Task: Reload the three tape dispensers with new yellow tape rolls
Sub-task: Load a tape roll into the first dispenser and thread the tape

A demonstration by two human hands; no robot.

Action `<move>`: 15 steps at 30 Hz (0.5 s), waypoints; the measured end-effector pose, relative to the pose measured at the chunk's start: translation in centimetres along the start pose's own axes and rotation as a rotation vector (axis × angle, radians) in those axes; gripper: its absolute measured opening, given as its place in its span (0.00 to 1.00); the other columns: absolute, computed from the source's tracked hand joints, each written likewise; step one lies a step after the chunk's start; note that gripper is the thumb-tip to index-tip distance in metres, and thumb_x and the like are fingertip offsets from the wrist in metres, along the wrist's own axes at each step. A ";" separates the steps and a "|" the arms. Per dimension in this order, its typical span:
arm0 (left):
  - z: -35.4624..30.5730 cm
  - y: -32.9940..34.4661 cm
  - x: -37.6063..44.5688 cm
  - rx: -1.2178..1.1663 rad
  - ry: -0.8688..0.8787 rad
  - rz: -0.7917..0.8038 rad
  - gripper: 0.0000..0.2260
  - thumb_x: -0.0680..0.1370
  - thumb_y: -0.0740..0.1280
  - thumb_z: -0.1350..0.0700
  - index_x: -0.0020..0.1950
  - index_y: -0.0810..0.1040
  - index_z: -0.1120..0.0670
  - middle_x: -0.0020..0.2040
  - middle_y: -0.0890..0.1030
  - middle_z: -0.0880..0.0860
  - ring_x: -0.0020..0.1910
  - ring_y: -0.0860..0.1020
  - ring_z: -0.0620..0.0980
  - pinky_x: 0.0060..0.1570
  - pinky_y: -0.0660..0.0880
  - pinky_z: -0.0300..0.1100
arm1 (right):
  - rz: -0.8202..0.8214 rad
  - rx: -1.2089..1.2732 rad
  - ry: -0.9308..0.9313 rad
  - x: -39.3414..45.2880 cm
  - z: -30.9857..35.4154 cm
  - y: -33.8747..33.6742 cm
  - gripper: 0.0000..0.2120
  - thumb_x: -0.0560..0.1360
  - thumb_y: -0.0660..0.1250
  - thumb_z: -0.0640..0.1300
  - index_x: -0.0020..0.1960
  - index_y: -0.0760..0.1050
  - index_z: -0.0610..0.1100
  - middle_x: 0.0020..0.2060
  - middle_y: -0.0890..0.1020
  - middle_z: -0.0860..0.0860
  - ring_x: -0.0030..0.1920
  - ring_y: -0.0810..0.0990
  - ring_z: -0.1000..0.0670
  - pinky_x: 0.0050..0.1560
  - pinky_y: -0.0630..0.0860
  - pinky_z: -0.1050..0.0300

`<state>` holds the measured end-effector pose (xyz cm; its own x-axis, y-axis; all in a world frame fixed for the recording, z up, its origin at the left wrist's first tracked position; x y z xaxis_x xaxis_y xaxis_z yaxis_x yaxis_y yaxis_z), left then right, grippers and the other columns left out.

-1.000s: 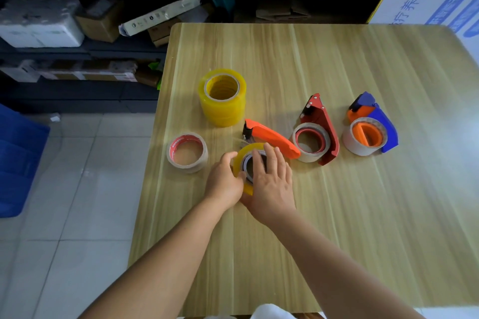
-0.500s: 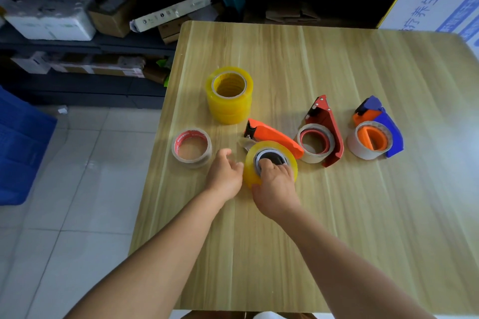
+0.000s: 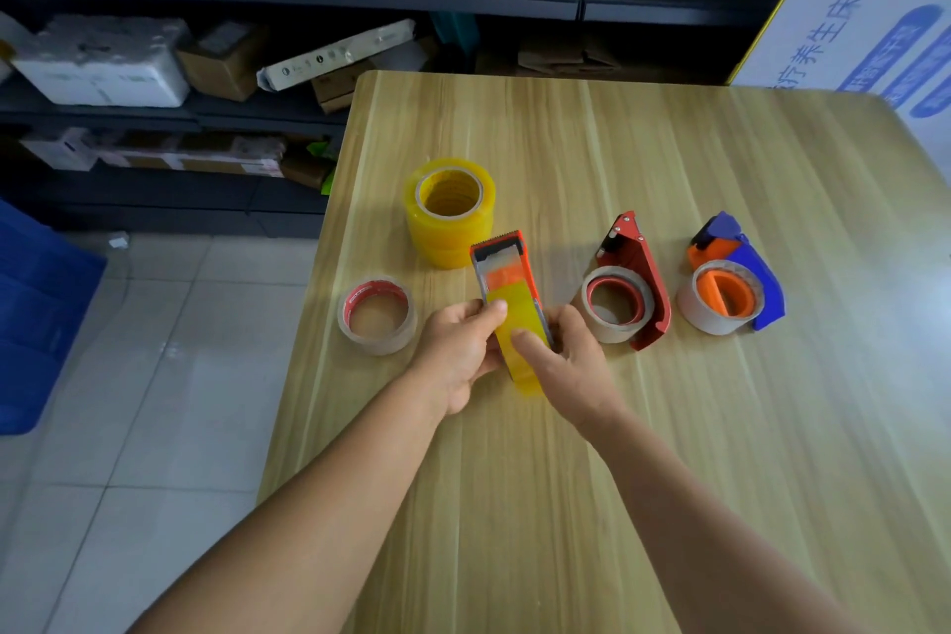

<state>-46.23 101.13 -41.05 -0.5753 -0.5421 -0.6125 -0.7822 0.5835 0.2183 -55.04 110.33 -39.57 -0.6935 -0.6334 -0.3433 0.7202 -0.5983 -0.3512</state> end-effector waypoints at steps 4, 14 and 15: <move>-1.3 0.3 -0.6 0.017 0.087 0.016 0.12 0.80 0.63 0.58 0.63 0.76 0.58 0.46 0.82 0.53 0.45 0.80 0.51 0.52 0.78 0.50 | -0.025 -0.110 -0.048 0.4 0.9 -0.6 0.47 0.60 0.72 0.67 0.72 0.59 0.49 0.67 0.65 0.52 0.71 0.61 0.51 0.69 0.65 0.50; -2.7 0.8 -1.4 -0.019 0.114 0.060 0.15 0.80 0.63 0.58 0.67 0.73 0.55 0.49 0.83 0.52 0.44 0.80 0.48 0.45 0.77 0.44 | 0.082 -0.158 -0.052 0.7 3.8 -0.6 0.48 0.64 0.76 0.60 0.77 0.56 0.55 0.64 0.66 0.51 0.66 0.69 0.49 0.63 0.75 0.46; -2.7 0.9 -1.5 -0.018 0.110 0.065 0.16 0.80 0.64 0.58 0.67 0.72 0.55 0.50 0.82 0.52 0.44 0.80 0.48 0.43 0.77 0.43 | 0.061 -0.166 -0.045 0.6 4.0 -0.7 0.48 0.63 0.76 0.60 0.76 0.55 0.57 0.63 0.66 0.51 0.66 0.70 0.47 0.62 0.76 0.45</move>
<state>-46.76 100.83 -37.87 -0.6471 -0.5672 -0.5095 -0.7459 0.6092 0.2692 -55.88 108.36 -36.03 -0.6443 -0.6898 -0.3303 0.7457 -0.4708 -0.4715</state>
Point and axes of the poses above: each hand's wrist, its own x-axis towards the middle knuckle, its own y-axis out of the palm, z = x × y, the point moved 10 cm from there along x, towards the middle knuckle
